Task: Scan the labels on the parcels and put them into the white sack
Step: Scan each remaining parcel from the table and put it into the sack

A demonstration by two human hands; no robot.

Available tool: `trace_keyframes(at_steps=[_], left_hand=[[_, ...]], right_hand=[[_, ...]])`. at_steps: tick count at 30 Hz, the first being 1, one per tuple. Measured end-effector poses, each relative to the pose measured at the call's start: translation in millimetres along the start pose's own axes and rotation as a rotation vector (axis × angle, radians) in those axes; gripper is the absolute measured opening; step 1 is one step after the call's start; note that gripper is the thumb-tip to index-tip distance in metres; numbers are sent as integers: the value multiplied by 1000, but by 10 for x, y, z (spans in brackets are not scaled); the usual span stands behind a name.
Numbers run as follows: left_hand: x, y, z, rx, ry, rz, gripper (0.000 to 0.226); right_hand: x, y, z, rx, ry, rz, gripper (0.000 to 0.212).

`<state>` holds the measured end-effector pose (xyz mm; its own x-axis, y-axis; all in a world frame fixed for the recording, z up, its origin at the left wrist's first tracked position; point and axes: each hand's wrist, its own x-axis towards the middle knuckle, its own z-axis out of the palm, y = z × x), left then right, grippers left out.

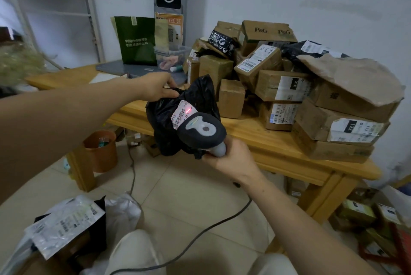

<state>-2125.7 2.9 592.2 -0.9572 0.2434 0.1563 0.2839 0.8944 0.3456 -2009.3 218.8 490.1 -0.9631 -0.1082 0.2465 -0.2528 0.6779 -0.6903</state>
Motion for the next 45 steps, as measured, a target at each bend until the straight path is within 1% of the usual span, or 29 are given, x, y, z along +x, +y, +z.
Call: trace_keyframes(at_steps=[2,4,5,7,9,12,15,18,21,23,26,29,33,34,37,39,41,43,45], left_hand=[[-127,-183,-67,-86,4,-84,29],[-312,-434,-120,-170,-7,-192,37],[-426,-591,-125,-191,-20,-256,42],[-696,-960,-93,-220,-42,-391,50],[-997,-1394,-3,-325,-39,-530,45],[-1488,-1989,181,-496,11,-752,27],[-1938,-2520,451,-652,74,-975,25],[-2293,-2987,828,-798,158,-1176,25],[-2456,-3358,1161,-877,244,-1313,19],[-2488,-3590,1396,-895,266,-1372,20],[-2440,-3876,1744,-816,253,-1400,19],[-2244,-4082,2017,-704,203,-1338,23],[-1897,-4328,2284,-704,167,-1317,7],[-1829,-4385,2366,-690,144,-1310,7],[-1722,-4571,2697,-529,8,-1216,63],[-1695,-4637,2907,-382,-77,-1138,85],[-1665,-4686,3107,-309,-108,-1115,93],[-1638,-4705,3279,-254,-93,-1108,94],[-1630,-4742,3425,-194,-112,-1079,93]], right_hand=[[33,-80,66,273,-79,114,20],[85,-150,160,536,-161,230,20],[110,-180,241,631,-205,286,19],[146,-238,474,741,-303,382,15],[182,-279,778,802,-389,453,10],[272,-319,1262,835,-472,580,3],[386,-317,1798,887,-567,749,9],[483,-242,2350,920,-642,880,15],[561,-84,2827,932,-652,1008,20],[605,86,3115,929,-639,1099,22],[655,373,3525,877,-642,1220,20],[752,656,3921,833,-632,1319,16],[931,927,4454,807,-696,1375,14],[961,989,4583,807,-698,1377,13],[1034,1186,4942,797,-652,1396,7],[1081,1330,5159,777,-611,1395,6],[1137,1465,5373,776,-554,1396,5],[1179,1596,5586,790,-511,1420,6],[1176,1725,5777,800,-502,1439,4]])
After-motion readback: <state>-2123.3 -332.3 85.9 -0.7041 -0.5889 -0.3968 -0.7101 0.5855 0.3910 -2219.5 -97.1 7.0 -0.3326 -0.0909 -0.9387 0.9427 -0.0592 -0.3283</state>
